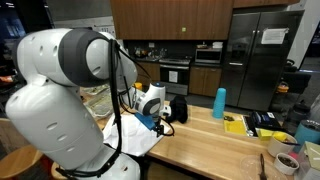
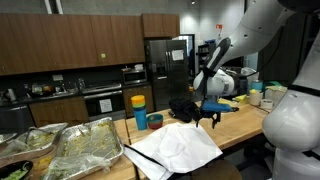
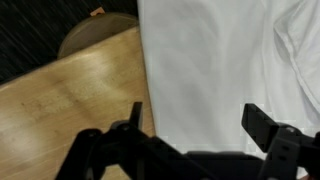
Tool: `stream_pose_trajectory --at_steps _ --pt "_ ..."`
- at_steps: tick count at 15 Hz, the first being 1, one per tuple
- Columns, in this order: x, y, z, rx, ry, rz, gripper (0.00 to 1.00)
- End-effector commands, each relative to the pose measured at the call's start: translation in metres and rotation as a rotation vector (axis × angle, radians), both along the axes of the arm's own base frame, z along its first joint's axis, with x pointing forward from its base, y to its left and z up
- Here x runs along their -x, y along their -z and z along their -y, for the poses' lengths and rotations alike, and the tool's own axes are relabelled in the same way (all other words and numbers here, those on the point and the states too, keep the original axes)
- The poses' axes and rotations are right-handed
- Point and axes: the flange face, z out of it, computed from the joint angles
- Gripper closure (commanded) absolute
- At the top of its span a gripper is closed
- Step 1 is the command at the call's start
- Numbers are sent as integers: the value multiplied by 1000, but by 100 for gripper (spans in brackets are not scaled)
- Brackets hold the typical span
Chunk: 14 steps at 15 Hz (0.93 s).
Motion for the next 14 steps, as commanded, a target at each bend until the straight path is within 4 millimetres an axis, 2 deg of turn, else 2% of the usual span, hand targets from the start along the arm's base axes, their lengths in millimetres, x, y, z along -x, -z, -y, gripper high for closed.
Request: stream_pose_trajectory --at_steps 1,13,14 --pt "-10 12 -3 19 -25 10 0" --pt "-20 62 0 73 -28 -55 0" --pt "-21 66 2 77 -32 -58 15"
